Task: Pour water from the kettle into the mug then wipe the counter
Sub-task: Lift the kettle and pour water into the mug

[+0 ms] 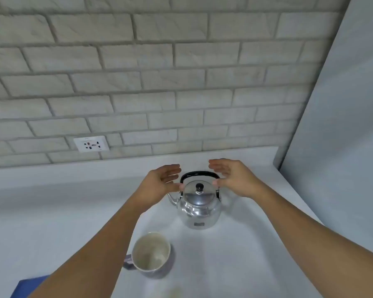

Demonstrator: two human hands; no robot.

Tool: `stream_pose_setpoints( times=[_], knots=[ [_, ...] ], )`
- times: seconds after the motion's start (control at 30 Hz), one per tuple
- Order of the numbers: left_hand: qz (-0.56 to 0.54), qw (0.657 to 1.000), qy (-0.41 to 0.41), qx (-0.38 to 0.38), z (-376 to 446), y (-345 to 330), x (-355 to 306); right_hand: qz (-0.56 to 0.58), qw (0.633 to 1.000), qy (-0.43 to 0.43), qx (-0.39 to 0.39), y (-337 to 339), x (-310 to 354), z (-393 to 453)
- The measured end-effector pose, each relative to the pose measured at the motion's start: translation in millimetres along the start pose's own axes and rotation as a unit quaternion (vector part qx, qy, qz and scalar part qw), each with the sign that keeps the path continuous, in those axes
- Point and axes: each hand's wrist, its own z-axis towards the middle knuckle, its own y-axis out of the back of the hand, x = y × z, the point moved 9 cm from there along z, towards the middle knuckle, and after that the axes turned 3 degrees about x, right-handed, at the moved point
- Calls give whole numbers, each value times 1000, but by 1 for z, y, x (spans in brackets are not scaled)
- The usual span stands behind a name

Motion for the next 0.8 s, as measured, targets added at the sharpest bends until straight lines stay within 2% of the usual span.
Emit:
stream_pose_setpoints(
  times=[0.17, 0.43, 0.8],
  knots=[
    [34, 999, 14, -6, 21, -12, 15, 11, 1000, -13, -1, -9, -20, 17],
    [90, 993, -6, -79, 38, -9, 18, -22, 999, 21, -38, -19, -20, 31],
    [94, 994, -32, -45, 25, 0, 0, 0, 995, 44, -87, -18, -4, 16]
  ],
)
